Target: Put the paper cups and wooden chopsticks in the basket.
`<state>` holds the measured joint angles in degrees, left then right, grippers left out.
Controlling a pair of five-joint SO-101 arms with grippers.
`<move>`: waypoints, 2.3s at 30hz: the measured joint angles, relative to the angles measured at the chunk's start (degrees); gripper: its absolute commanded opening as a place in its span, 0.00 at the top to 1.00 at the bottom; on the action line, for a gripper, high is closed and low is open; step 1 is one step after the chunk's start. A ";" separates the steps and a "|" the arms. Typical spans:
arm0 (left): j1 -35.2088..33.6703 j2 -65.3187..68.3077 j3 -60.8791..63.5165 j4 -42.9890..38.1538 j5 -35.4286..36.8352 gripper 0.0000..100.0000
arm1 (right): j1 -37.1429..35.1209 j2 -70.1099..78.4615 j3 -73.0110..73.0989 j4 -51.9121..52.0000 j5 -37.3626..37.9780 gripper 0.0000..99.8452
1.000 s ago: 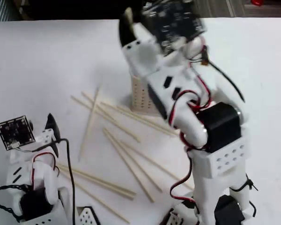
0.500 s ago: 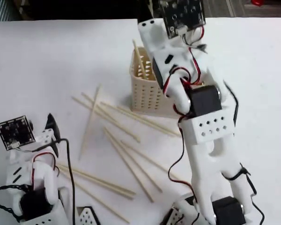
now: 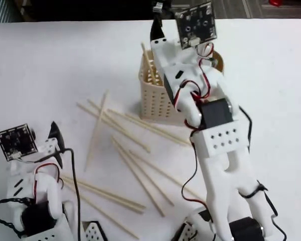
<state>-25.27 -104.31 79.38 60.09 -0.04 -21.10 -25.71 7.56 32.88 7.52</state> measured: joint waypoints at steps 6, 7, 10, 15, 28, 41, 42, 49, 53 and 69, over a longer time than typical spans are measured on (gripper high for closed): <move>0.00 0.00 0.00 0.00 0.00 0.80 | -7.03 -0.70 -11.69 20.92 0.00 0.89; 0.00 0.00 0.00 0.00 0.00 0.80 | -8.62 -0.97 -12.31 24.70 0.97 0.89; 0.00 0.00 0.00 0.00 0.00 0.80 | -13.54 -0.97 -12.40 35.16 3.16 0.89; 0.00 0.00 0.00 0.00 0.00 0.80 | -18.46 -1.05 -4.57 44.57 3.69 0.89; 0.00 0.00 0.00 0.00 0.00 0.80 | -26.81 -0.97 29.36 29.63 3.78 0.77; 0.00 0.00 0.00 0.00 0.00 0.80 | -28.75 23.12 25.58 19.43 3.78 0.77; 0.00 0.00 0.00 0.00 0.00 0.80 | -28.84 25.32 24.53 19.43 3.78 0.77; 0.00 0.00 0.00 0.00 0.00 0.80 | -28.84 36.22 17.85 19.43 3.60 0.80; 0.00 0.00 0.00 0.00 0.00 0.80 | -28.22 39.38 15.21 19.52 3.87 0.95; 0.00 0.00 0.00 0.00 0.00 0.80 | -27.43 37.10 12.04 25.14 10.20 0.98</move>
<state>-25.27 -104.31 79.38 60.09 -0.04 -48.53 11.38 19.60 58.02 17.71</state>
